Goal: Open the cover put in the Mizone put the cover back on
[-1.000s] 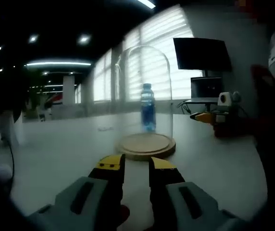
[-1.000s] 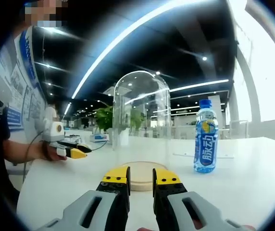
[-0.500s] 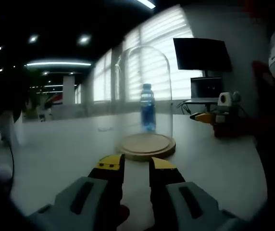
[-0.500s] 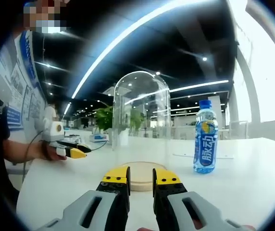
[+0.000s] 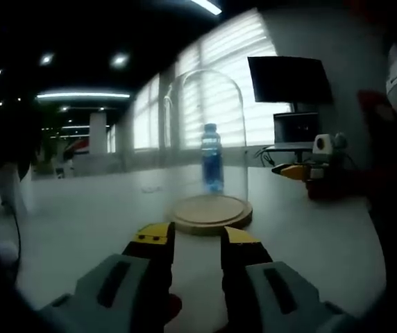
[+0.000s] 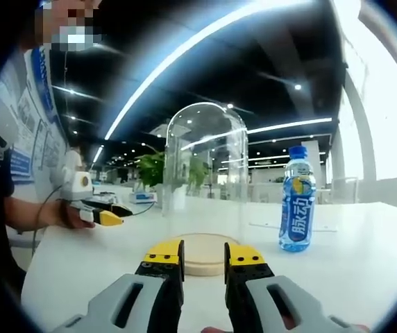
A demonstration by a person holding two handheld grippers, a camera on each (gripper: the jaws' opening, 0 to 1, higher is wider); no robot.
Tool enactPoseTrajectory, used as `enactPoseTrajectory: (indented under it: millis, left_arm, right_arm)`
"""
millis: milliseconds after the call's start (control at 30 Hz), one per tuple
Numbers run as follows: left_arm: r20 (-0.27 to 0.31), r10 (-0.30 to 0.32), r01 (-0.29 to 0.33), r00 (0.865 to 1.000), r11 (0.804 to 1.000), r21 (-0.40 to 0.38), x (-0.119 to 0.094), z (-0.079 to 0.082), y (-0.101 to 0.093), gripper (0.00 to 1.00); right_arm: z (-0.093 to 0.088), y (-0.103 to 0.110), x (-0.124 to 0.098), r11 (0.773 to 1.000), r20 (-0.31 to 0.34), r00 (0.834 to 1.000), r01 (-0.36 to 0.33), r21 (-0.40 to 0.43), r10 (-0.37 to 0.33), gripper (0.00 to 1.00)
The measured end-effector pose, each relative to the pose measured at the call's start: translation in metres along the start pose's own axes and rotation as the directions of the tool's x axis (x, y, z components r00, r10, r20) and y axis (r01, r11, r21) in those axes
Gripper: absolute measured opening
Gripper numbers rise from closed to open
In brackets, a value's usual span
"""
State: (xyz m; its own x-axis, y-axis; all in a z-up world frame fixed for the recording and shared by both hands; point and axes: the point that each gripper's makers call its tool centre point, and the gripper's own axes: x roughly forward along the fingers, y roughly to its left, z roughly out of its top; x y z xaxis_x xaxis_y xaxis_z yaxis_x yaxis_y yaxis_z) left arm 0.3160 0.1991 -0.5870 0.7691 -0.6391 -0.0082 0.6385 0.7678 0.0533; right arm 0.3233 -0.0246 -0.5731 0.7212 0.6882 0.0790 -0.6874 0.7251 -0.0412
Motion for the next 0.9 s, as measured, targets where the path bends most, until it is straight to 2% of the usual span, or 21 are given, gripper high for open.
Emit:
enactPoseTrajectory:
  millis: [233, 367, 467, 533, 633, 767, 900]
  left_arm:
    - [0.005, 0.003, -0.003, 1.0, 1.0, -0.003, 0.001, 0.001, 0.001, 0.21]
    - [0.03, 0.005, -0.004, 1.0, 0.999, -0.044, 0.003, 0.008, 0.005, 0.22]
    - [0.016, 0.015, -0.015, 1.0, 0.999, -0.037, 0.009, 0.006, 0.008, 0.22]
    - [0.01, 0.007, -0.007, 1.0, 1.0, -0.03, 0.012, 0.007, 0.007, 0.23]
    - [0.005, -0.012, 0.012, 1.0, 1.0, -0.019, 0.018, 0.013, 0.004, 0.26]
    - [0.001, -0.032, 0.032, 0.999, 0.999, 0.011, 0.025, 0.019, 0.002, 0.3]
    - [0.005, -0.062, 0.062, 0.998, 0.998, 0.004, 0.034, 0.027, -0.001, 0.32]
  right_arm:
    - [0.001, -0.005, 0.001, 1.0, 0.004, 1.0, 0.003, 0.024, -0.003, 0.21]
    - [0.002, -0.008, 0.003, 0.999, 0.002, 1.0, 0.002, 0.05, -0.002, 0.23]
    - [0.007, -0.007, 0.007, 0.999, 0.002, 1.0, -0.003, 0.042, 0.002, 0.23]
    - [0.011, -0.001, 0.011, 0.997, 0.0, 0.999, -0.04, 0.062, 0.04, 0.26]
    - [0.014, 0.005, 0.018, 0.996, -0.009, 0.997, -0.071, 0.049, 0.071, 0.32]
    - [0.013, 0.006, 0.027, 0.995, -0.017, 0.996, -0.088, 0.049, 0.089, 0.33]
    - [0.013, 0.004, 0.035, 0.993, -0.017, 0.995, -0.093, 0.073, 0.094, 0.36]
